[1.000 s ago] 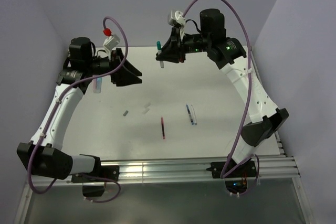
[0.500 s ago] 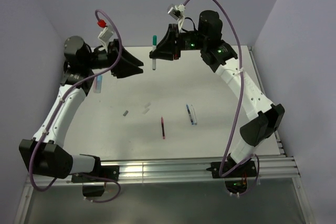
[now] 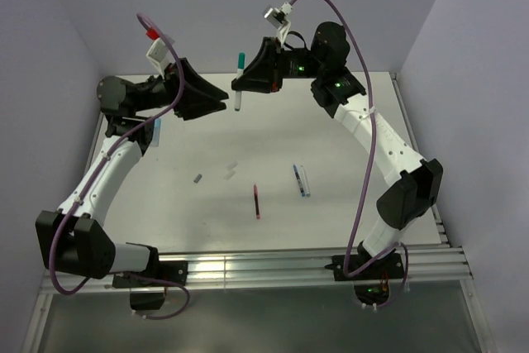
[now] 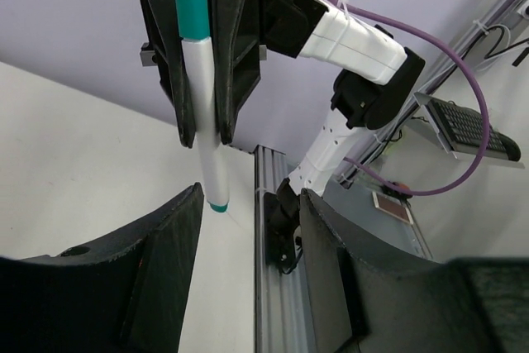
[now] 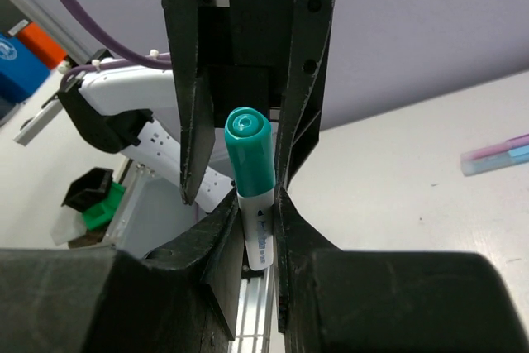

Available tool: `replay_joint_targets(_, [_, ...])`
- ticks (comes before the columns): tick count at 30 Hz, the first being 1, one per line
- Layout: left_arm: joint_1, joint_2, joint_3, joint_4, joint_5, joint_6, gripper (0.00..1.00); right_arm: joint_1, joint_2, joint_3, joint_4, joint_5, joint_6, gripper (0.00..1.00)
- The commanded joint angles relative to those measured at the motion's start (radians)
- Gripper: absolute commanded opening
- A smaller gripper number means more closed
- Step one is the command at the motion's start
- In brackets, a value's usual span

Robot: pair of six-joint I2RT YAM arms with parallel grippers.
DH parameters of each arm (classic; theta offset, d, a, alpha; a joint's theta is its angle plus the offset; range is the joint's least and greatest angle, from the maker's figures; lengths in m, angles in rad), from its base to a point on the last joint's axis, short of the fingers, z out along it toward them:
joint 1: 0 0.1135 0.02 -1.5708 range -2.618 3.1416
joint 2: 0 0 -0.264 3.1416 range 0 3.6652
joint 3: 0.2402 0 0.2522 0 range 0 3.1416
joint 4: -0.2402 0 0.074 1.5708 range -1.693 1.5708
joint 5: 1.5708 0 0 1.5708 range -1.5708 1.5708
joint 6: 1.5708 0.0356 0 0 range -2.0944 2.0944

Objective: Insert the pens into the pen caps
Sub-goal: Place the pen at the center of the board.

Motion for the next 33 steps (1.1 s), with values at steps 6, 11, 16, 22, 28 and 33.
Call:
replay_joint_targets(6, [-0.017, -0.011, 0.068, -0.221, -0.067, 0.138, 0.54, 0.018, -0.027, -0.002, 0.136, -0.023, 0.103, 0.0])
replay_joint_targets(11, [-0.032, -0.006, 0.069, -0.173, -0.062, 0.106, 0.52, 0.027, -0.023, -0.008, 0.147, -0.024, 0.102, 0.0])
replay_joint_targets(16, [-0.051, -0.008, 0.044, -0.036, -0.056, 0.003, 0.47, 0.036, -0.023, -0.033, 0.153, -0.021, 0.097, 0.0])
replay_joint_targets(22, [-0.077, -0.006, 0.043, -0.054, -0.062, 0.017, 0.46, 0.047, -0.018, -0.025, 0.162, -0.018, 0.109, 0.0])
replay_joint_targets(28, [-0.086, -0.008, 0.052, -0.122, -0.07, 0.066, 0.33, 0.055, -0.015, -0.027, 0.177, -0.023, 0.126, 0.0])
replay_joint_targets(33, [-0.086, -0.006, 0.059, -0.154, -0.071, 0.08, 0.0, 0.058, -0.015, -0.039, 0.176, -0.018, 0.126, 0.0])
